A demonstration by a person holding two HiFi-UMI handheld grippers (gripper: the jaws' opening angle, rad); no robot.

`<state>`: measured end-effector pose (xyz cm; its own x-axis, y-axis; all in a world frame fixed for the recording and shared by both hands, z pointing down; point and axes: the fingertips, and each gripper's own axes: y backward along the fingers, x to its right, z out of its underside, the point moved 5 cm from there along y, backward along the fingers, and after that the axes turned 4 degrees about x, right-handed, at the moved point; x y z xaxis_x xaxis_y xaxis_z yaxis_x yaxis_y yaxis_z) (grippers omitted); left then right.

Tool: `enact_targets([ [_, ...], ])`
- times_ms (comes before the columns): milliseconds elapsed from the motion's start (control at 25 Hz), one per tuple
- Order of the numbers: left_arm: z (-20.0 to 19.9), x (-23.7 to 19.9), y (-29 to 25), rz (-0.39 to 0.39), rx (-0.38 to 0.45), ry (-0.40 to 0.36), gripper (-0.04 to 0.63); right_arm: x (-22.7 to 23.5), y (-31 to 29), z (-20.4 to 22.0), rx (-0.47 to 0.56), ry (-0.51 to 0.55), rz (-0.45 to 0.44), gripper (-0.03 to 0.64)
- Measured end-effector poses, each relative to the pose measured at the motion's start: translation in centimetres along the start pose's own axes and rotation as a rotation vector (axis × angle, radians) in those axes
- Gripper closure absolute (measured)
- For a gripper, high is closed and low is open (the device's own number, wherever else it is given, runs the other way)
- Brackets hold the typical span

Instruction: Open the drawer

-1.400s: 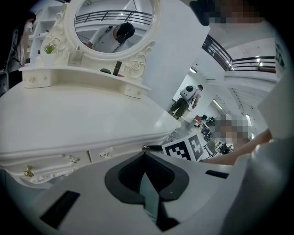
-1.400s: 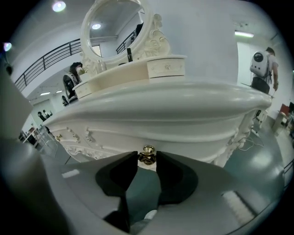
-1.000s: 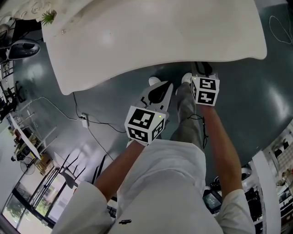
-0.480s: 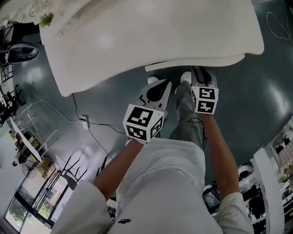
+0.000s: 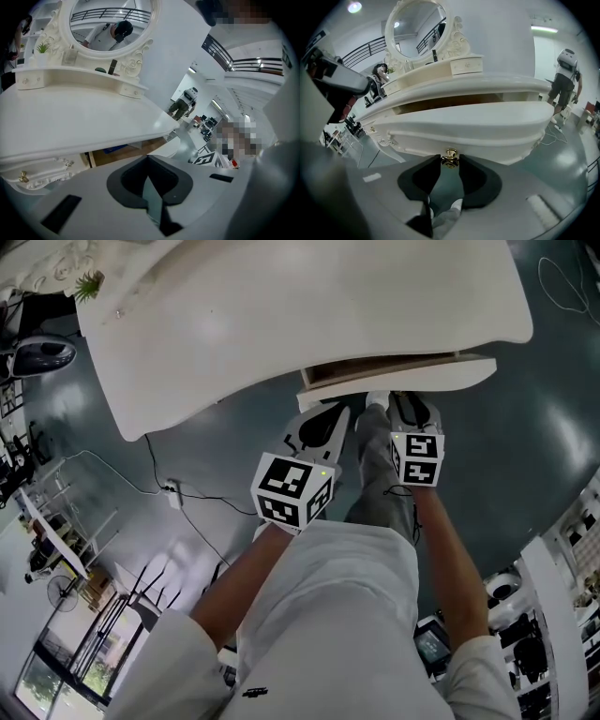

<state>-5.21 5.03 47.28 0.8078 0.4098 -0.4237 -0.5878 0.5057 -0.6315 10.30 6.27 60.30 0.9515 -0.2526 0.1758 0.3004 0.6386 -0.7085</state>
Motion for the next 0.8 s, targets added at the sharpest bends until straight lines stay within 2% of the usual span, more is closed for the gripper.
enact_targets([
  [800, -0.4, 0.4, -0.4, 0.043, -0.025, -0.032, 0.586, -0.5, 4.3, 4.3, -0.049, -0.004, 0.02, 0.482],
])
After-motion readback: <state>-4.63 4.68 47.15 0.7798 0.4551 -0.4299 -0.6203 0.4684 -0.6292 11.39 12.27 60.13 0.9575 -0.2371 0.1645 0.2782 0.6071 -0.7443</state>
